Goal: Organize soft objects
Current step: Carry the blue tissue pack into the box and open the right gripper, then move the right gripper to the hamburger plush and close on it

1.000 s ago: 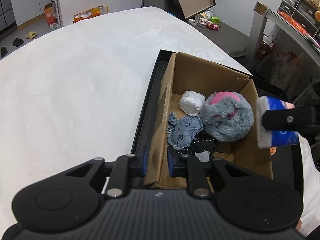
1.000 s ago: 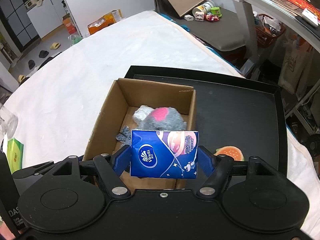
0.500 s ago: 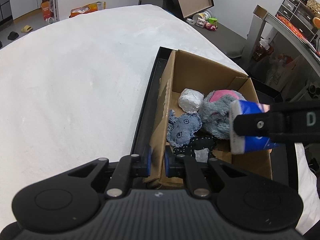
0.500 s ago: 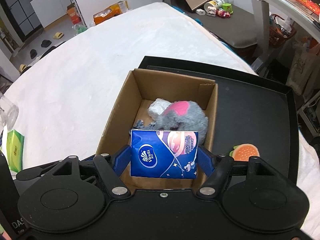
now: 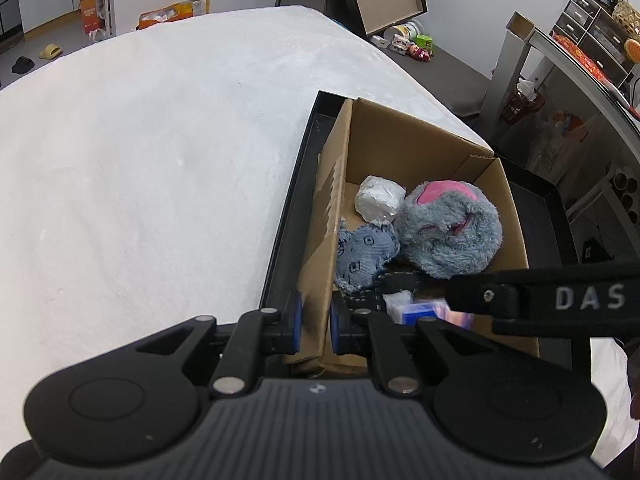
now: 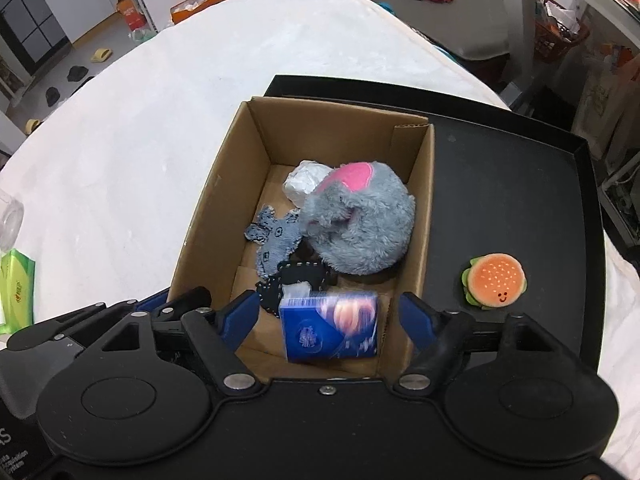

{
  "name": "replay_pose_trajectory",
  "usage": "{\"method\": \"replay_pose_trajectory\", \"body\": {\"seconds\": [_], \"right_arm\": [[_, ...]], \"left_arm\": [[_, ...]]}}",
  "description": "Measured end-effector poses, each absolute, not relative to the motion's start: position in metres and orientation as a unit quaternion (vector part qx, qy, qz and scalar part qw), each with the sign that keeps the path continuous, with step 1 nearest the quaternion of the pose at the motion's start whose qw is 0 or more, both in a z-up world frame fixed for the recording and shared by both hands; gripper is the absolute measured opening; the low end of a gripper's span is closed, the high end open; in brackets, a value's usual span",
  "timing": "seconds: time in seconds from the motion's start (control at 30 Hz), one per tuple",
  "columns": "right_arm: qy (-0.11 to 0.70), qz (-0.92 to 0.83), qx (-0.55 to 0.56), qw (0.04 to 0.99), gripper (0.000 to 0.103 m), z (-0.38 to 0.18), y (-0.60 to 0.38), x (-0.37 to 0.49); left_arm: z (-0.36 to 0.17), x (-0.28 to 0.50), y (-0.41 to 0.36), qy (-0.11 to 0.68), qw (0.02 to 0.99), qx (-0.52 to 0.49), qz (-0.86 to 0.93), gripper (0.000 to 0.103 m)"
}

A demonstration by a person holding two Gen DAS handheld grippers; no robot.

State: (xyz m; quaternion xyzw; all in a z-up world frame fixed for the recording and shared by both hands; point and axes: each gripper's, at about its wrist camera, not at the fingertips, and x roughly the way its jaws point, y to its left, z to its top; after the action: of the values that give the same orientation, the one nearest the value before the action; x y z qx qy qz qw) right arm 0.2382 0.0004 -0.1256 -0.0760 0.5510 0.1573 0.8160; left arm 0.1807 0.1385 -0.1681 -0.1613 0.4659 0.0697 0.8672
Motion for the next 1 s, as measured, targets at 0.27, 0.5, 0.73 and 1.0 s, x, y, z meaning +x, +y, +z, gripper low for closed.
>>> {"method": "replay_pose_trajectory", "body": {"seconds": [0.27, 0.5, 0.73, 1.0], "right_arm": [[0.526, 0.161, -0.060, 0.833, 0.083, -0.104, -0.024, 0.234], [0.508, 0.181, -0.047, 0.841, 0.091, -0.087, -0.052, 0.234], [0.486, 0.196, -0.076, 0.849, 0.098, -0.083, -0.078, 0.240], [0.492, 0.219, -0.100, 0.837, 0.098, -0.090, -0.104, 0.253]], "left_arm": [[-0.164, 0.182, 0.132, 0.471, 0.866, -0.151, 0.077, 0.013], [-0.160, 0.184, 0.125, 0.490, 0.857, -0.138, 0.081, 0.021], [-0.154, 0.189, 0.124, 0.505, 0.850, -0.116, 0.093, 0.058], [-0.146, 0.198, 0.116, 0.511, 0.847, -0.092, 0.110, 0.067]]}}
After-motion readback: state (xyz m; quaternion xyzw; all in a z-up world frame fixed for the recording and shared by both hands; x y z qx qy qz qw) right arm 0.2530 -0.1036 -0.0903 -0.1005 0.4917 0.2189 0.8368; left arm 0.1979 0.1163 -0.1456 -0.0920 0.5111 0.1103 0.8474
